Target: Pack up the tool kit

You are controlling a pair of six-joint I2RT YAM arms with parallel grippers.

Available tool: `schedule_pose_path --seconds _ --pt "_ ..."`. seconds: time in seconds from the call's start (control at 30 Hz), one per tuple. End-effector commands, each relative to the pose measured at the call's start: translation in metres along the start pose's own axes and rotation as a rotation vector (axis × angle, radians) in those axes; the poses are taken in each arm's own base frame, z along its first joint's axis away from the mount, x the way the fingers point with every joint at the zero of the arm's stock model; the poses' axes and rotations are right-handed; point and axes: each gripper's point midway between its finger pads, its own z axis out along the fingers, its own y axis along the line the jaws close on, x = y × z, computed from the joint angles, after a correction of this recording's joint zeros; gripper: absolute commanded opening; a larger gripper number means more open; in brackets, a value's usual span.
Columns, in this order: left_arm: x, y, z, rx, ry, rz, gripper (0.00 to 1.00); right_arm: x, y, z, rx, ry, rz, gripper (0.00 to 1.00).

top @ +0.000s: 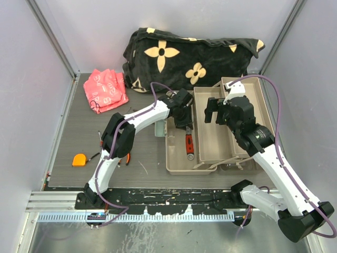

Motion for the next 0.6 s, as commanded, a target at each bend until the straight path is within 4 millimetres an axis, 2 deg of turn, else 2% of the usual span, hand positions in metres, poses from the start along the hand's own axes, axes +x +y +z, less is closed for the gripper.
schedule_pose_path --seconds 0.0,0.1,0.2,0.37,0.43,0.53,0.57 --pt "-0.027 -0.042 -0.046 0.123 -0.106 0.015 0.38 -0.020 -0.002 -0.006 0.007 -0.070 0.018 1.00" --pt "-0.029 -0.044 -0.055 0.125 -0.122 0.022 0.38 -0.020 -0.002 -0.005 0.008 -0.068 0.016 1.00" --pt "-0.036 -0.045 -0.074 0.126 -0.160 0.038 0.38 -0.022 -0.002 -0.006 0.008 -0.070 0.017 1.00" --pt "-0.050 -0.043 -0.114 0.136 -0.238 0.054 0.38 -0.026 -0.001 -0.009 0.001 -0.078 0.023 1.00" --pt "-0.057 -0.039 -0.134 0.144 -0.276 0.061 0.38 -0.027 0.000 -0.011 -0.001 -0.081 0.023 1.00" --pt "-0.072 -0.030 -0.183 0.170 -0.368 0.084 0.37 -0.030 -0.002 -0.013 0.005 -0.081 0.017 1.00" --pt "-0.074 -0.020 -0.195 0.170 -0.386 0.092 0.37 -0.031 -0.002 -0.014 0.008 -0.082 0.014 1.00"
